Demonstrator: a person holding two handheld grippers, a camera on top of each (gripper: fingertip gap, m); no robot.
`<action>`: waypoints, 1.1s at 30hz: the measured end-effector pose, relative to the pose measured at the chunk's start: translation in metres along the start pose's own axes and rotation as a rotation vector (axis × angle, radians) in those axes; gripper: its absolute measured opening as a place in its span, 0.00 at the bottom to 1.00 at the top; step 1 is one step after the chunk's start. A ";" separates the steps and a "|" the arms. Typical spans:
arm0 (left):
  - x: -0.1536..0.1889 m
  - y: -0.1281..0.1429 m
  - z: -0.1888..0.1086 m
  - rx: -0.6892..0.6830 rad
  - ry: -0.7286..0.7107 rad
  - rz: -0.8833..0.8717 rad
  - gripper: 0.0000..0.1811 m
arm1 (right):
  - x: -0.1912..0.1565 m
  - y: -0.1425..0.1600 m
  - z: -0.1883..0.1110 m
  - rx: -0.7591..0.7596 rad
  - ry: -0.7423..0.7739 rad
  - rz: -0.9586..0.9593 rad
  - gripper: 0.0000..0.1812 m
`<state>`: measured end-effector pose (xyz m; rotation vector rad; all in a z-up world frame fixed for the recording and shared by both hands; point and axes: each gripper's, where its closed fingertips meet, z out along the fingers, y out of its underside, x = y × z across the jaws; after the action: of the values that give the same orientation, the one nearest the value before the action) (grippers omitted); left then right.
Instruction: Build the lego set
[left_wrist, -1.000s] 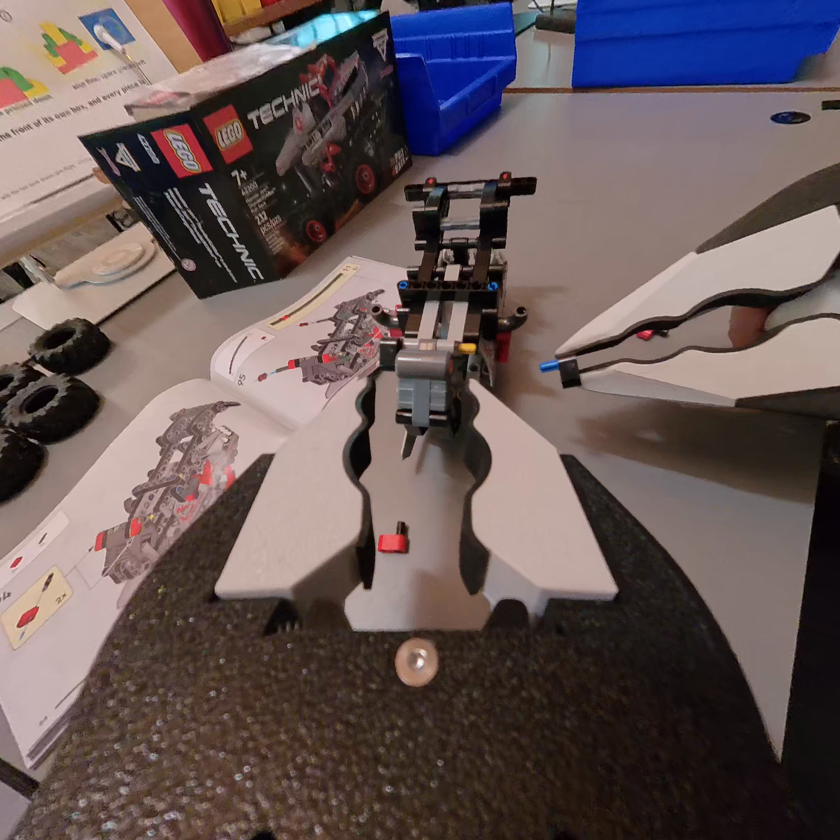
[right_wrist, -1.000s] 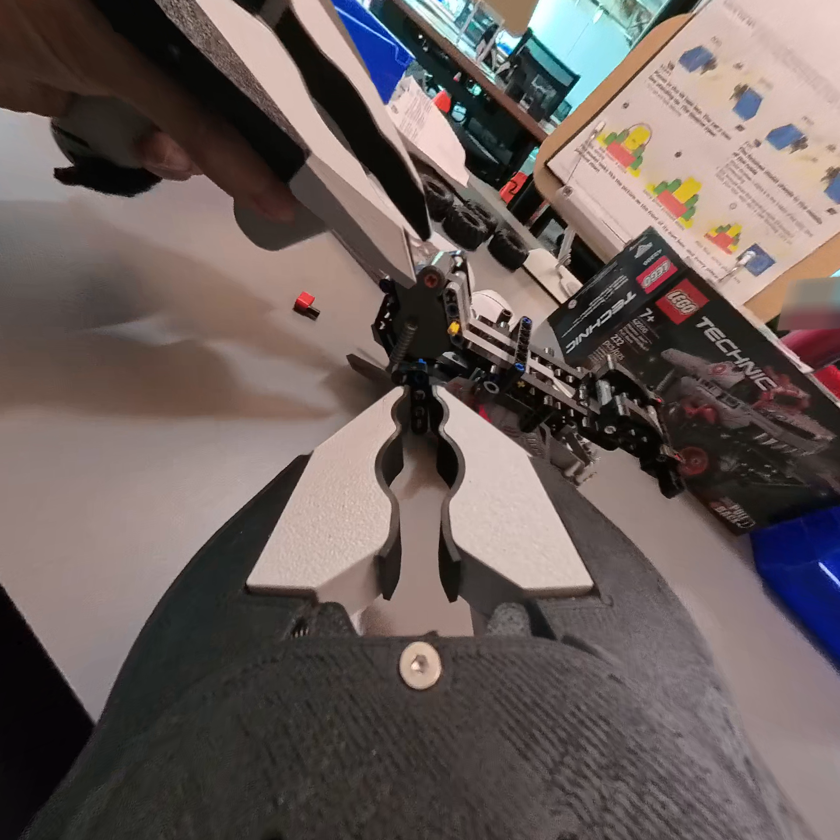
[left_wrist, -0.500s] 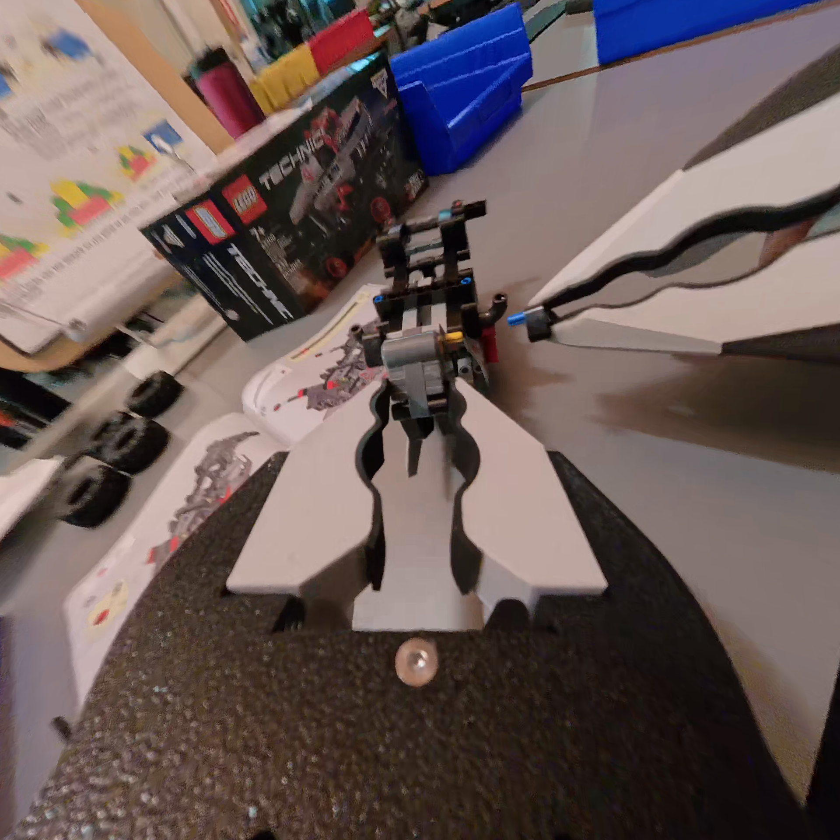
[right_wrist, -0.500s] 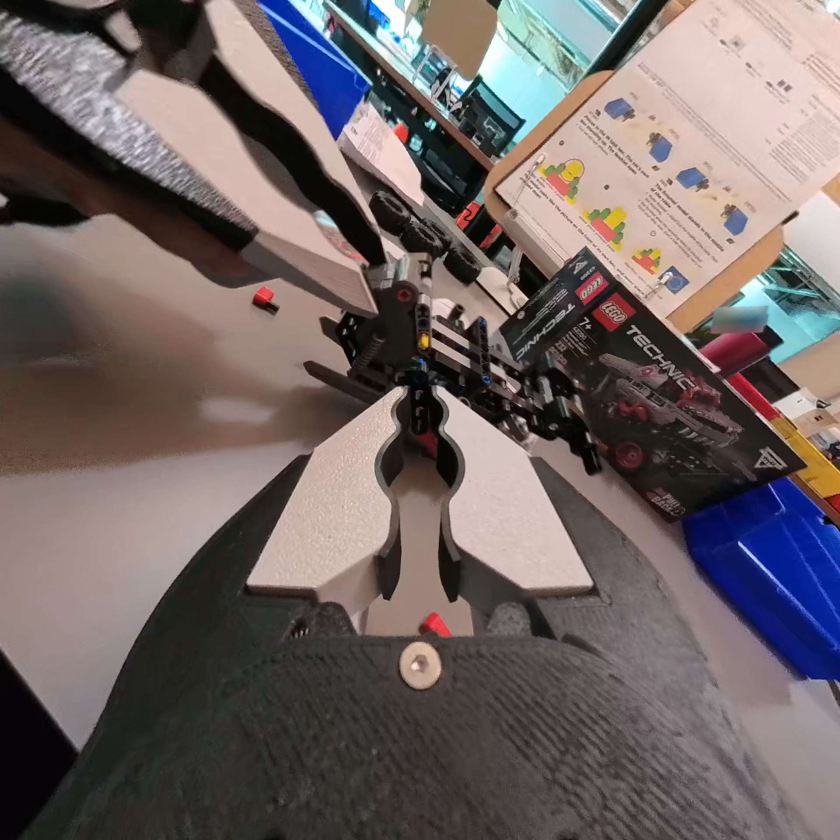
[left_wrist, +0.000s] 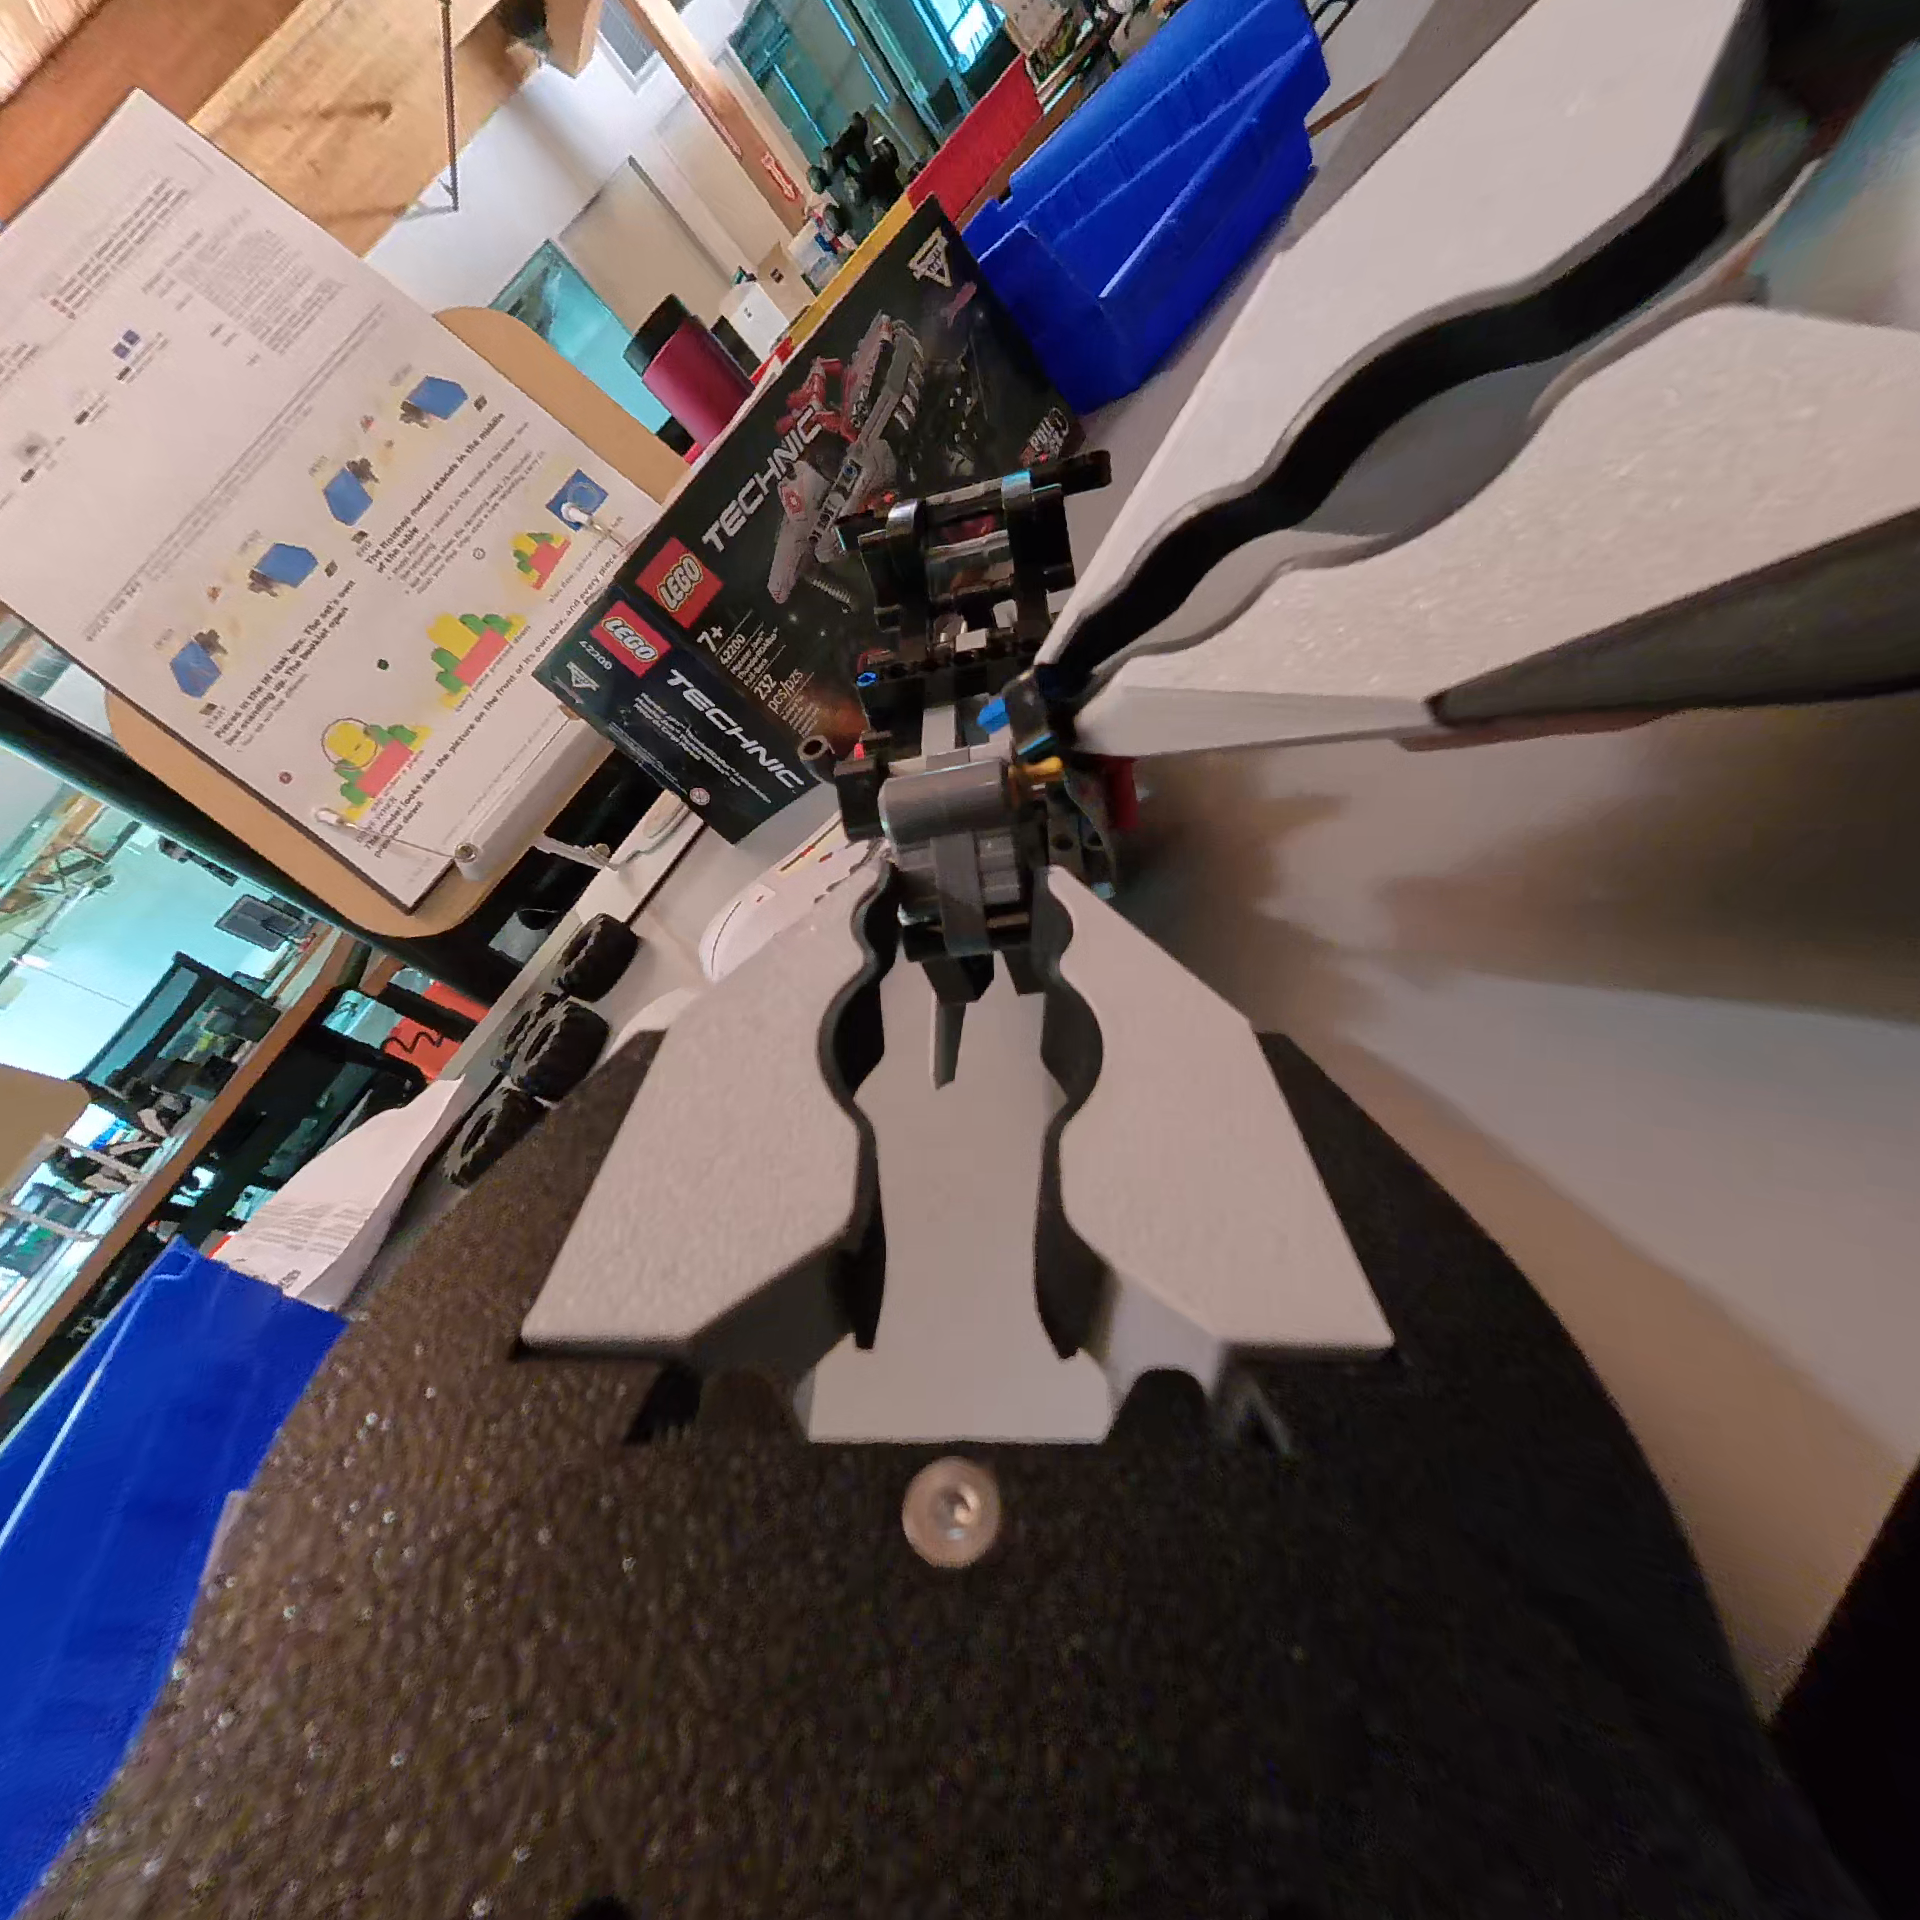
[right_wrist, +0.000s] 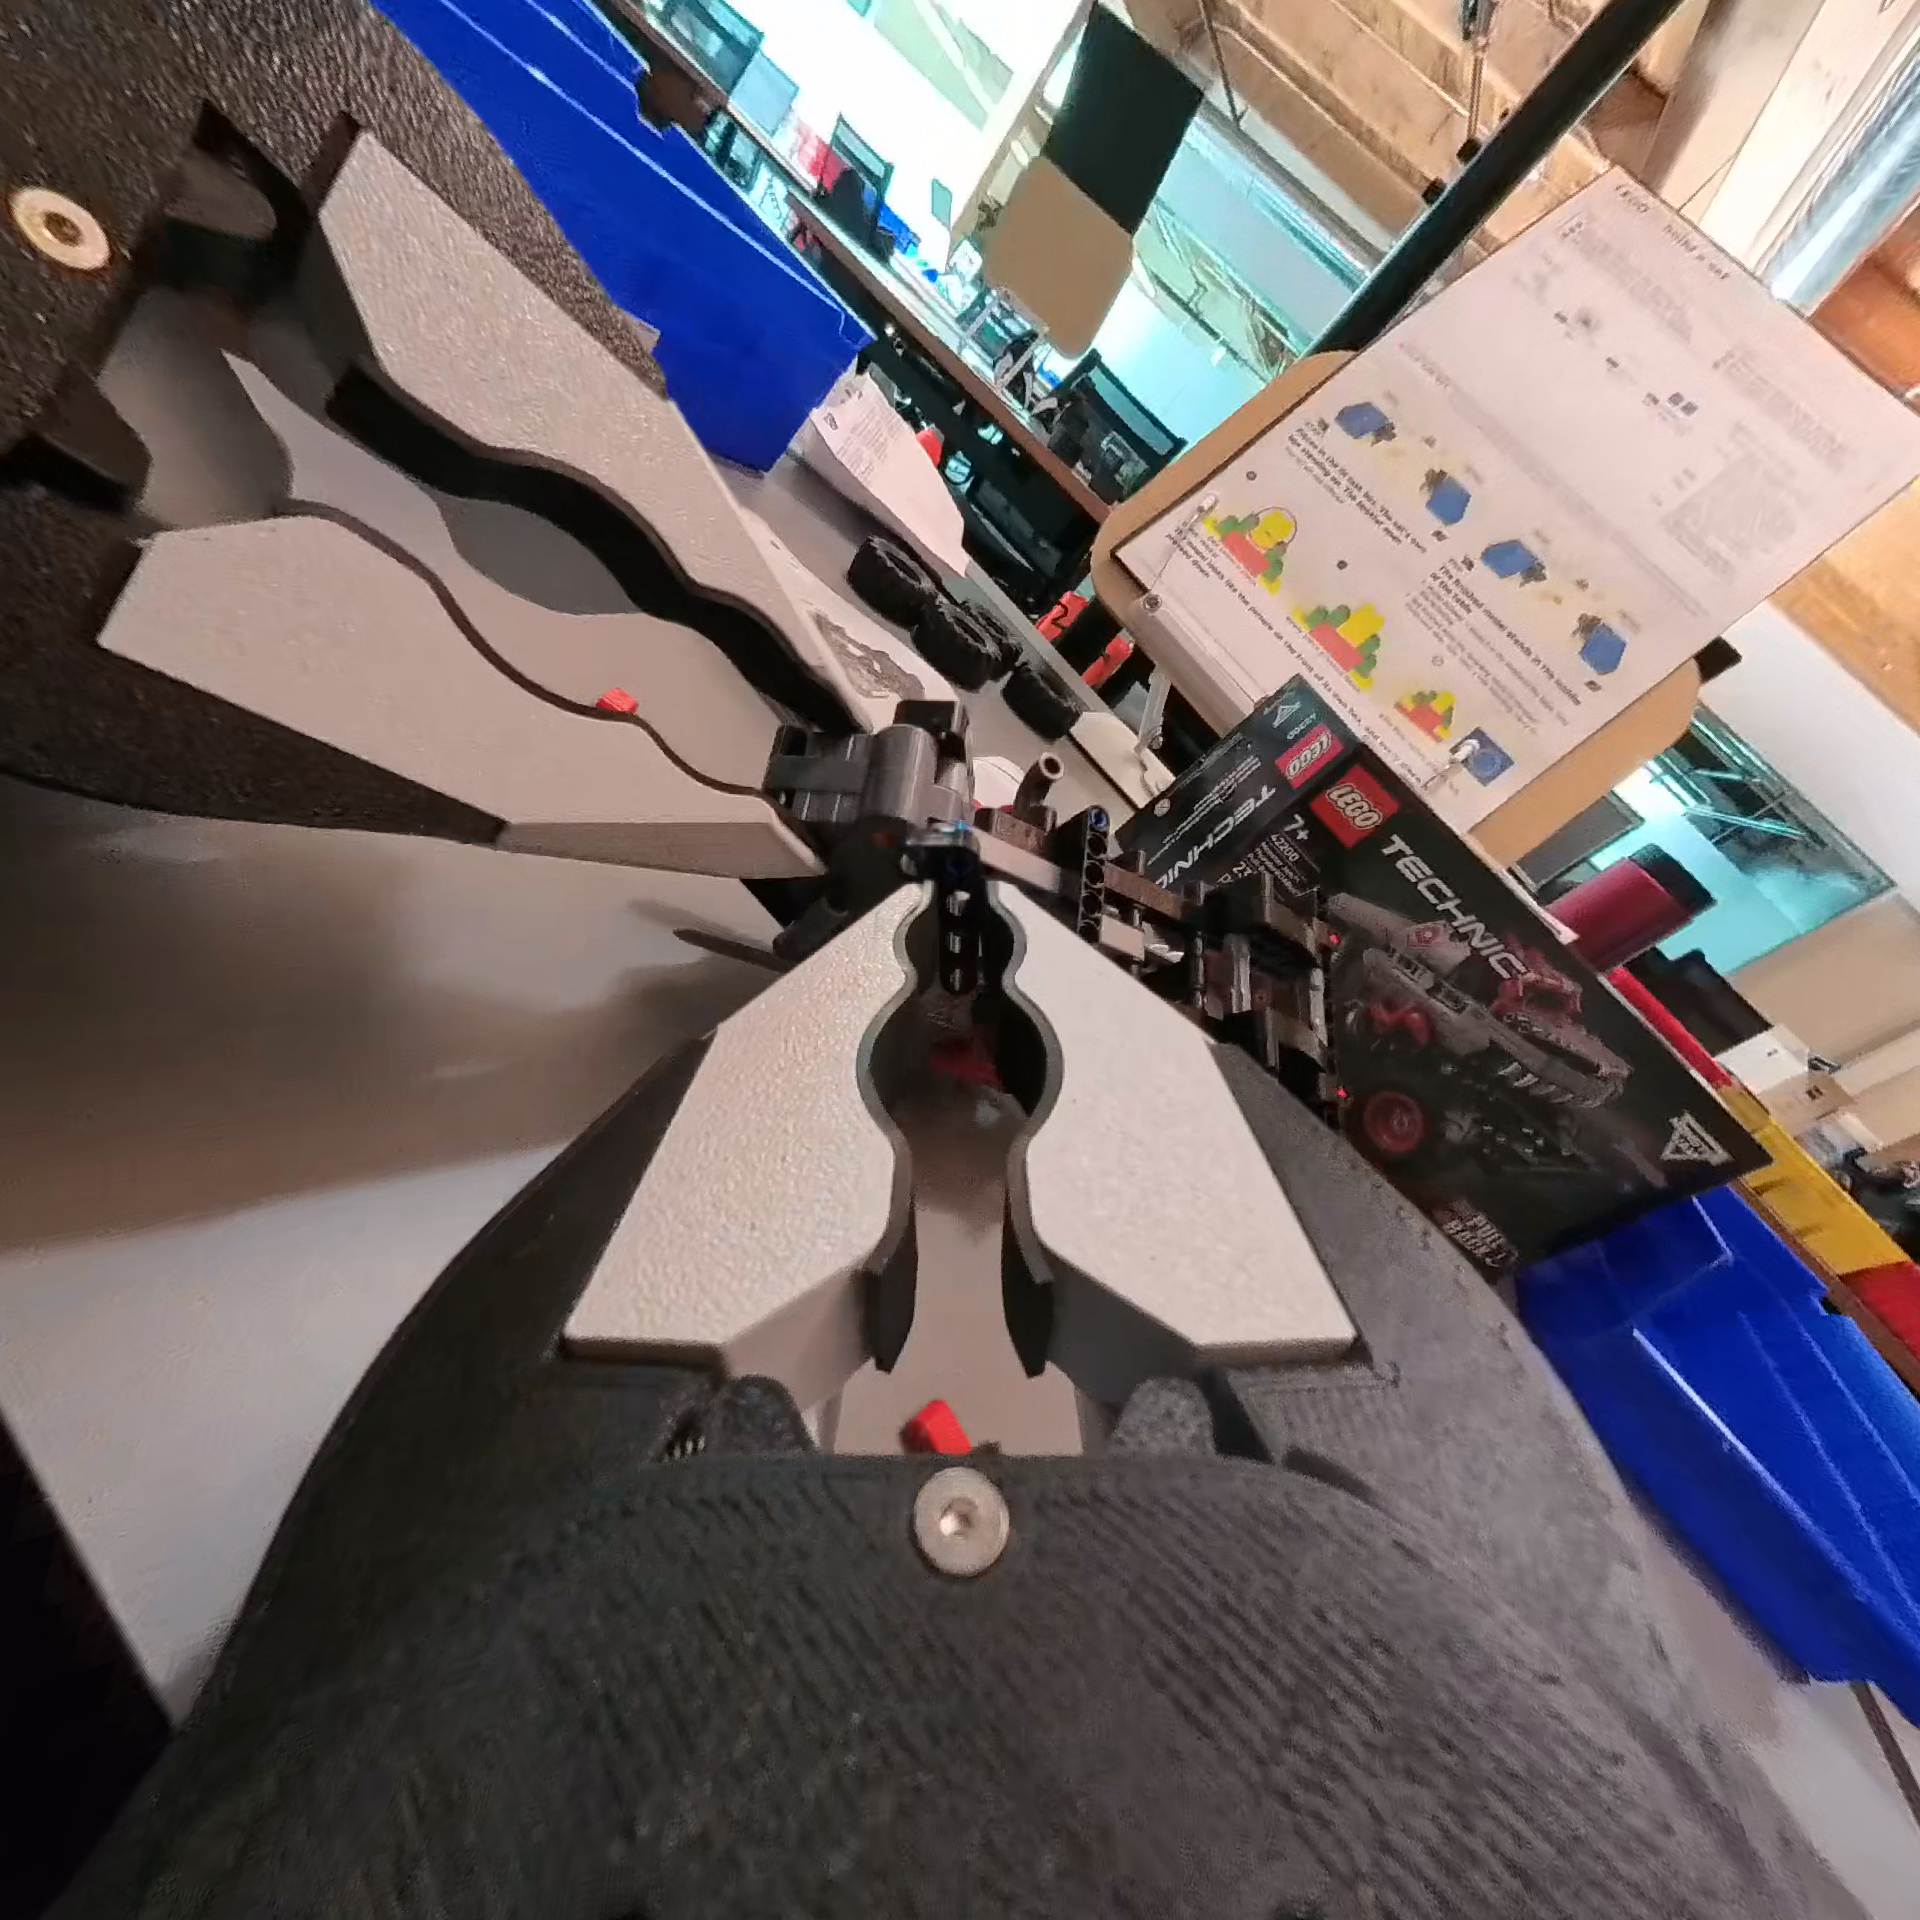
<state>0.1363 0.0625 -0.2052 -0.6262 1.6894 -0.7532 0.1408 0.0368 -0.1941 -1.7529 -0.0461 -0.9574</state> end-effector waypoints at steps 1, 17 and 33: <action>-0.001 0.000 0.000 0.004 0.005 -0.016 0.13 | -0.001 0.000 0.002 -0.003 -0.010 -0.008 0.03; -0.012 0.014 0.003 0.000 0.081 -0.168 0.12 | -0.005 -0.024 0.023 0.067 -0.104 0.120 0.03; -0.030 0.033 0.007 -0.059 0.166 -0.334 0.13 | -0.001 0.001 0.027 -0.086 -0.058 0.212 0.03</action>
<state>0.1496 0.1049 -0.2120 -0.9228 1.7848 -1.0172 0.1558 0.0594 -0.1979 -1.8236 0.1431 -0.7637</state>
